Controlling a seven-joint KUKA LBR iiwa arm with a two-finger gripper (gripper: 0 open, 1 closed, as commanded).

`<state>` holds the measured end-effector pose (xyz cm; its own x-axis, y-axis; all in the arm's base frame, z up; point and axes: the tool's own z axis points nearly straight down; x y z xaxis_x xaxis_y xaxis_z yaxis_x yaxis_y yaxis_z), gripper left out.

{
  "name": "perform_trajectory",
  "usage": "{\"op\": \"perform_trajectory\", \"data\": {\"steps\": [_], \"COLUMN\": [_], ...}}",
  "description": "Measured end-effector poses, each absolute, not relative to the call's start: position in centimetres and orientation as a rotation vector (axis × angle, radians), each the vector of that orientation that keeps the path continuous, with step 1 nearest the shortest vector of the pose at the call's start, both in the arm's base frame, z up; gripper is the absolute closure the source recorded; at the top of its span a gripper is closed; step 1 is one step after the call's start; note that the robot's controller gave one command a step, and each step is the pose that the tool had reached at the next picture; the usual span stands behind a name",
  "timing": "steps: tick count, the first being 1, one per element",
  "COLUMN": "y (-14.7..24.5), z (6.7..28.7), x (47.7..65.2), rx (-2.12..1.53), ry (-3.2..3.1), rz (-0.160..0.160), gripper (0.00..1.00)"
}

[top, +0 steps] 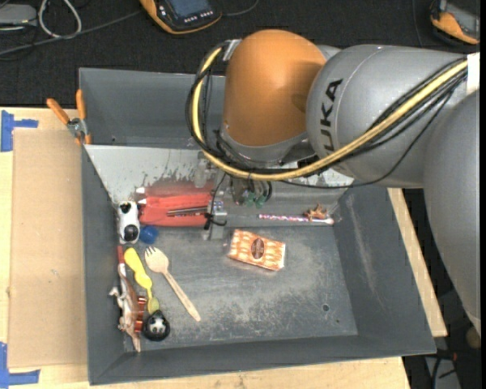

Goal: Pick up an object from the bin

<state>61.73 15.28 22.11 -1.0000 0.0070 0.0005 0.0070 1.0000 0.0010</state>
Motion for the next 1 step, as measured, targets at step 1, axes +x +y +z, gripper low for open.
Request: {"op": "perform_trajectory", "data": {"steps": [1], "y": [15.29], "z": [22.11], "x": [61.72], "rx": [-0.011], "ry": [-3.141], "rz": [-0.001], "gripper": [0.0]}}
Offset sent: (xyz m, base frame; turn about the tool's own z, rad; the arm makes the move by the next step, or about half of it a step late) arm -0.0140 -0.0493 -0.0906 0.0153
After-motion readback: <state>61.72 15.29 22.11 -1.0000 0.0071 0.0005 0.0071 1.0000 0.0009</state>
